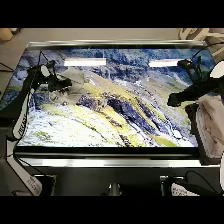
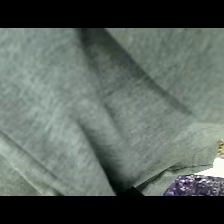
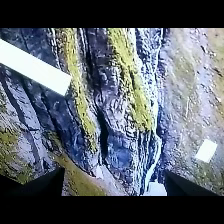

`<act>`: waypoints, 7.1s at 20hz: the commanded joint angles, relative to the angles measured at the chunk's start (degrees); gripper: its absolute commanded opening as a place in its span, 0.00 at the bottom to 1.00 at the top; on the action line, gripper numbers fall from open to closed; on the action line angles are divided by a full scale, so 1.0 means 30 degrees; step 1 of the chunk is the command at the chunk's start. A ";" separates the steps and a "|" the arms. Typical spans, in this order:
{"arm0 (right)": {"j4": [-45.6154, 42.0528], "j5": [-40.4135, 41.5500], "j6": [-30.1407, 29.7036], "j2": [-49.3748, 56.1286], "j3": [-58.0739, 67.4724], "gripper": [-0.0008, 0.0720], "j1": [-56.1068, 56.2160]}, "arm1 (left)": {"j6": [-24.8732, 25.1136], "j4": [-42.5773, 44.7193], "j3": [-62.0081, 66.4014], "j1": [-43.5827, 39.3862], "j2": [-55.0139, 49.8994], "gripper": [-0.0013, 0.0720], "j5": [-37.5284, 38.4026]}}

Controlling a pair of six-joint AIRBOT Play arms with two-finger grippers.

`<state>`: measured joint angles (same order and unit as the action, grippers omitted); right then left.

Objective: Fold the shirts.

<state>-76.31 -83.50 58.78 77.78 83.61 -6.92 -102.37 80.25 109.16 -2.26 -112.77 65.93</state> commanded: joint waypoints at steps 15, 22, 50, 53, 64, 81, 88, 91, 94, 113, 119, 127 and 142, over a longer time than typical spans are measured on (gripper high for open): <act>0.0080 0.3599 -0.1115 -0.9420 0.3133 0.92 -0.0007 | 0.0430 0.1100 -0.3599 -1.1737 1.3355 0.06 -0.4364; -0.0678 -0.3067 -0.0867 -0.6819 0.3111 0.92 0.0000 | -0.1523 -0.3606 -0.8371 -1.6364 0.7257 1.00 -0.6914; 0.5705 0.3993 -0.3883 0.0058 -1.0040 0.99 0.7825 | 0.3424 -0.9566 -1.3930 -0.3963 0.5923 0.61 -0.3235; 0.5676 0.5515 -0.3439 0.0597 -1.0040 0.98 0.8582 | 0.3504 -0.9763 -1.3908 -0.3956 0.5690 0.14 -0.3351; -0.2237 0.5384 -0.0940 -0.3089 -0.5865 0.04 0.8524 | 0.6142 -0.6324 -0.9777 -0.3912 1.0040 0.05 -0.3512; -1.3529 0.8845 0.2404 -1.3595 0.4983 0.04 0.8531 | 0.1537 0.4262 -0.0430 -0.3082 2.1923 0.05 -0.1137; -1.4928 0.9158 0.4401 -0.5996 0.4983 0.05 0.8524 | 0.1581 0.4677 -0.8728 -0.3082 1.9926 0.05 0.1435; -1.4812 1.3369 0.7643 -0.1064 0.4983 0.05 0.8531 | 0.1581 0.3738 -1.2772 -0.3082 1.7690 0.05 0.0270; -1.3194 1.3661 1.0083 0.2565 0.4983 0.05 0.8531 | 0.1596 0.2477 -1.4360 -0.3082 1.4418 0.05 -0.0044; -0.2543 -0.2040 0.0816 0.1712 0.0488 0.58 0.3169 | 0.5253 0.0444 -0.9602 0.3045 0.9275 0.83 0.5129; -0.0699 -0.1239 0.0197 -0.1472 -0.5457 0.59 0.3432 | 0.5843 0.0255 -1.2349 0.3111 0.8109 0.84 0.2259; -0.0707 -0.1326 0.0138 -0.2652 -0.7286 0.59 0.3432 | 0.5814 -0.2186 -1.2356 0.3104 0.6207 0.81 0.1435; 0.6615 0.6076 0.0525 -0.2608 -1.5198 0.89 0.3432 | 0.6360 -0.2208 -1.2174 0.3060 0.8255 0.05 0.1224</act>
<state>-63.02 -71.00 60.12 69.91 42.37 3.38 -83.90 73.69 72.58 7.01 -90.19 69.60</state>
